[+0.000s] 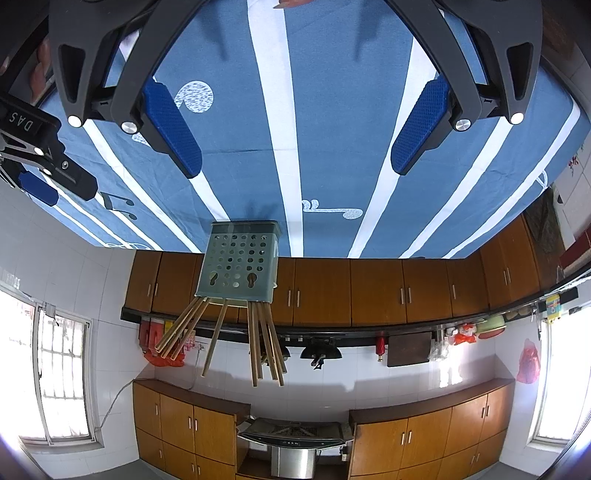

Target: Organize utensils

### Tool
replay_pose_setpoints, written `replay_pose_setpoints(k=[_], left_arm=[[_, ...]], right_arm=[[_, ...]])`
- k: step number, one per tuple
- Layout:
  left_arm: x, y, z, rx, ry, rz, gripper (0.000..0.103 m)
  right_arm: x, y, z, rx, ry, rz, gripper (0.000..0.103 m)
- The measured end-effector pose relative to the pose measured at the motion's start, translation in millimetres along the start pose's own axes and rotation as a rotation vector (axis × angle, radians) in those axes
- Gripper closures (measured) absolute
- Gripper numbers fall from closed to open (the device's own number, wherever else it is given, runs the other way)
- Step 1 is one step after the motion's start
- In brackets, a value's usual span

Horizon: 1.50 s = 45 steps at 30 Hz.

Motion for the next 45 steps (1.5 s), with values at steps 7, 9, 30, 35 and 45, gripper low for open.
replay_pose_setpoints(k=[7, 9, 30, 35, 45], left_arm=[[0.4, -0.5, 0.0, 0.001, -0.002, -0.001, 0.002], [0.5, -0.5, 0.0, 0.0, -0.001, -0.001, 0.002], [0.2, -0.2, 0.0, 0.0, -0.001, -0.002, 0.002], [-0.4, 1.3, -0.2, -0.001, 0.001, -0.004, 0.002], [-2.2, 4.2, 0.1, 0.0, -0.001, -0.007, 0.002]], right_arm=[[0.2, -0.4, -0.2, 0.0, 0.001, 0.0, 0.004], [0.2, -0.3, -0.4, -0.001, 0.001, 0.0, 0.004], [0.2, 4.9, -3.8, -0.005, -0.002, -0.006, 0.004], [0.2, 5.2, -4.0, -0.006, -0.003, -0.007, 0.004], [-0.3, 4.7, -3.9, -0.007, -0.003, -0.008, 0.004]])
Point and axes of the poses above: each gripper's, at about its wrist camera, not at the fingertips, and x roughly against the way its jaws point, z to its right, y to its underside, the point moved 10 cm from there along -x, roughly the way its jaws point, and after that the axes turned 4 degrees about -x, right-handed, at the moved point
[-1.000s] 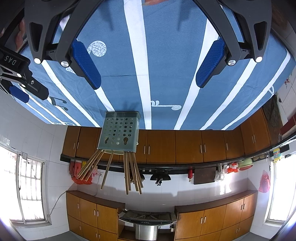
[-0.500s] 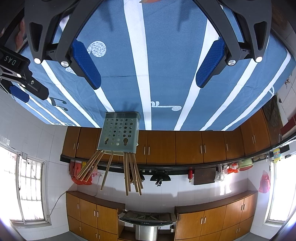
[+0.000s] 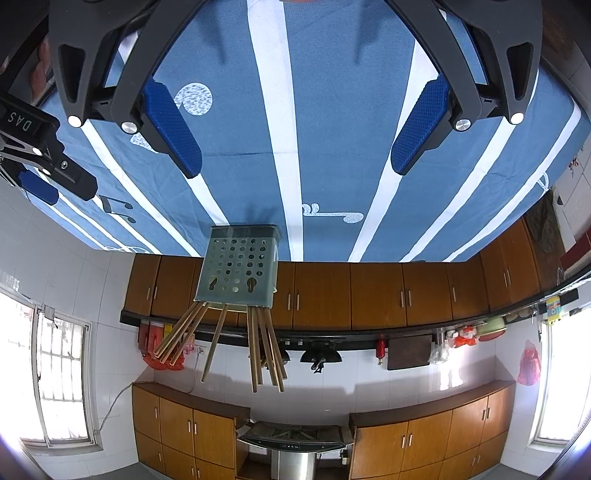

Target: Organize utensils

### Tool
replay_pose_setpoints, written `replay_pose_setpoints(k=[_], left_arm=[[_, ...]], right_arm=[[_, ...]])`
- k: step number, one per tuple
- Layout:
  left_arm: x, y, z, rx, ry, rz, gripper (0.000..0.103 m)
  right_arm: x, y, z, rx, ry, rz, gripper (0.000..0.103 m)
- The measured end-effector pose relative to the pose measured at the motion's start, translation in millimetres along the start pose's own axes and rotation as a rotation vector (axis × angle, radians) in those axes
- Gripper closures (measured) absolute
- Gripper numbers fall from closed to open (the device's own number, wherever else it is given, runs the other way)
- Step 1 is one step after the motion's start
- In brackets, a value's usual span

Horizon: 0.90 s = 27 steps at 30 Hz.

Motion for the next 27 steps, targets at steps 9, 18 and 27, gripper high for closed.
replay_pose_setpoints(k=[9, 18, 27], left_arm=[[-0.9, 0.7, 0.2, 0.0, 0.001, -0.001, 0.002], [-2.5, 2.9, 0.3, -0.006, -0.008, 0.001, 0.002], [-1.8, 4.6, -0.2, 0.003, -0.006, -0.004, 0.002]], right_arm=[[-0.3, -0.2, 0.2, -0.002, 0.0, -0.001, 0.004], [0.0, -0.6, -0.4, -0.003, 0.0, -0.001, 0.004], [0.0, -1.3, 0.0, -0.003, 0.0, -0.002, 0.004]])
Point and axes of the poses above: each gripper's, at about its wrist camera, not at the fingertips, and x roughly against the way its jaws point, z to its right, y to its underside, the point moved 10 cm from there along -x, roughly the way its jaws point, and after that the axes turned 4 degrees about -x, right-handed, at the moved point
